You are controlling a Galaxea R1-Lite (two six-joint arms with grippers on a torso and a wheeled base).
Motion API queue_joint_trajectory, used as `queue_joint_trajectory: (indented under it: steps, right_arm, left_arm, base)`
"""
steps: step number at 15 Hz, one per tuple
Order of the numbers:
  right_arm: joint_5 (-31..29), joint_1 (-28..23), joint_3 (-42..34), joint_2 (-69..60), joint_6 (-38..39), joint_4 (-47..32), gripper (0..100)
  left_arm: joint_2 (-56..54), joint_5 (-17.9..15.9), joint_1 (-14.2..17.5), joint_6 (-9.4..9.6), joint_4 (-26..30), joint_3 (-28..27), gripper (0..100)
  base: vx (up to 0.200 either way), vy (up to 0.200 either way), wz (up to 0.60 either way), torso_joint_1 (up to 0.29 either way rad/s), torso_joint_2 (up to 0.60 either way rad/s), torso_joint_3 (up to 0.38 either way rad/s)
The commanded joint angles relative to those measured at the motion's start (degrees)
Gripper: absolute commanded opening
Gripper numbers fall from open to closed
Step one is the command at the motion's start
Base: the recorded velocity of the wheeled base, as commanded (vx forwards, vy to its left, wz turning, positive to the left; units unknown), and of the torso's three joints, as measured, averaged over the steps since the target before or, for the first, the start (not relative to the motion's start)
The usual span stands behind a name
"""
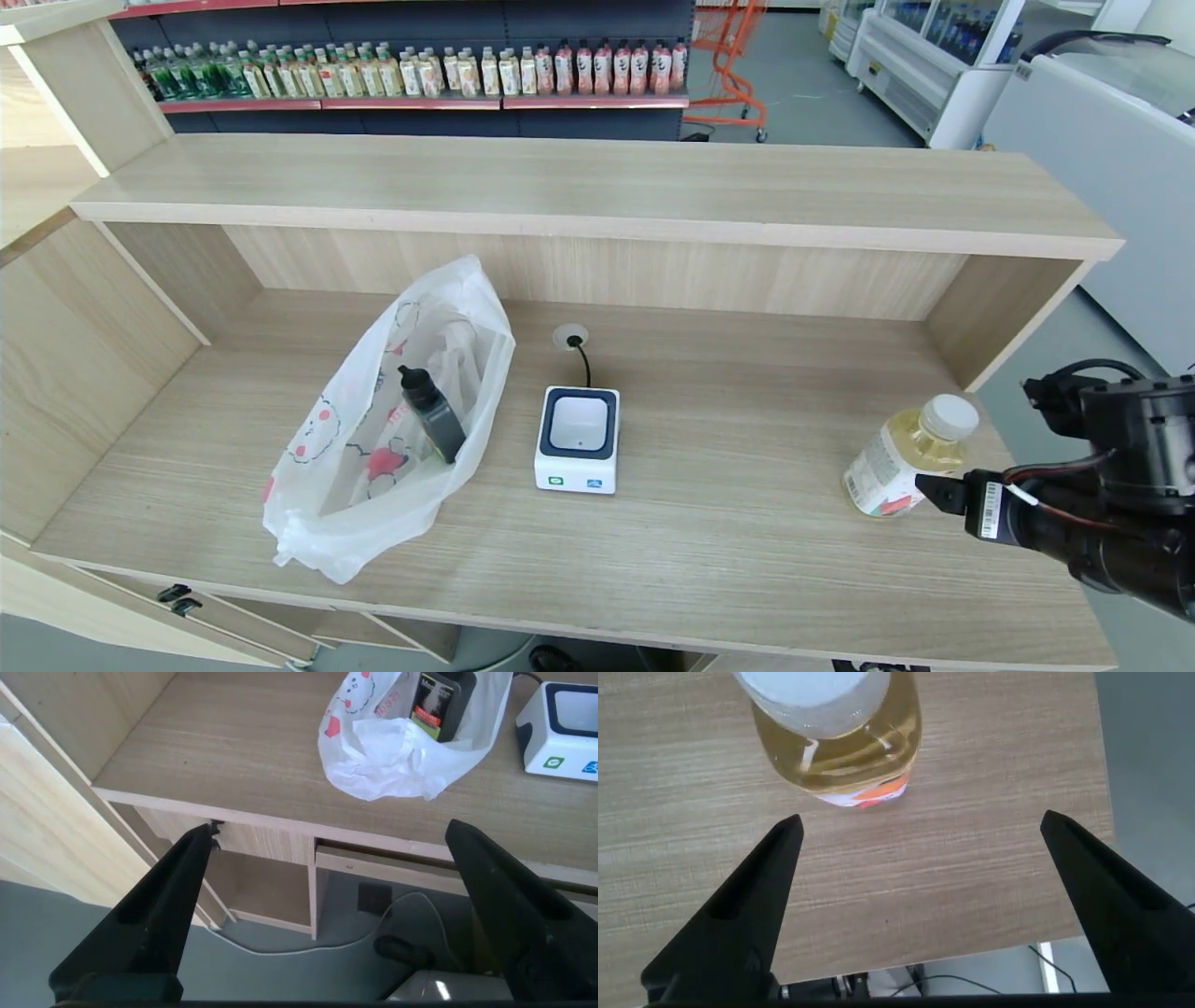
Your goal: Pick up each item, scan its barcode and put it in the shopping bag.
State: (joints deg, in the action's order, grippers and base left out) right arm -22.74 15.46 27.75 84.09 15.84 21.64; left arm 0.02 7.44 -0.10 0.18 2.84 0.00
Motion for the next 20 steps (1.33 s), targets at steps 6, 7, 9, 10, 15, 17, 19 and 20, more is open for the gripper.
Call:
queue_joint_trajectory:
  steps: [6, 7, 9, 10, 15, 17, 19, 20]
  right_arm:
    - [2.4, 1.9, 0.8, 15.1, -0.7, 14.7, 100]
    - [2.7, 2.1, 0.8, 15.8, -0.7, 16.0, 100]
    - [3.4, 2.7, 0.9, 18.0, -2.1, 19.9, 100]
    - [3.5, 2.7, 0.9, 19.1, -4.6, 22.6, 100]
    - [5.9, 2.7, 1.2, 22.8, -11.6, 31.0, 100]
    - [5.7, 2.7, 2.1, 24.0, -12.2, 32.8, 100]
    - [5.8, 2.6, 1.9, 24.5, -13.0, 33.4, 100]
    - [5.9, 2.5, 2.0, 24.5, -13.4, 33.4, 100]
  left_arm:
    - [0.0, 0.0, 0.0, -0.01, 0.0, 0.0, 100]
    - [0.0, 0.0, 0.0, -0.01, 0.1, 0.0, 100]
    - [0.0, 0.0, 0.0, -0.01, 0.0, 0.0, 100]
    - [0.0, 0.0, 0.0, -0.01, 0.0, 0.0, 100]
    - [0.0, 0.0, 0.0, -0.01, 0.0, 0.0, 100]
    - [0.0, 0.0, 0.0, -0.01, 0.0, 0.0, 100]
    - [0.0, 0.0, 0.0, -0.01, 0.1, 0.0, 100]
    - [0.0, 0.0, 0.0, -0.01, 0.1, 0.0, 100]
  base:
    - [0.0, 0.0, 0.0, 0.0, 0.0, 0.0]
    - [0.0, 0.0, 0.0, 0.0, 0.0, 0.0]
    - [0.0, 0.0, 0.0, 0.0, 0.0, 0.0]
    - [0.0, 0.0, 0.0, 0.0, 0.0, 0.0]
    - [0.0, 0.0, 0.0, 0.0, 0.0, 0.0]
    - [0.0, 0.0, 0.0, 0.0, 0.0, 0.0]
    - [0.0, 0.0, 0.0, 0.0, 0.0, 0.0]
    - [0.0, 0.0, 0.0, 0.0, 0.0, 0.0]
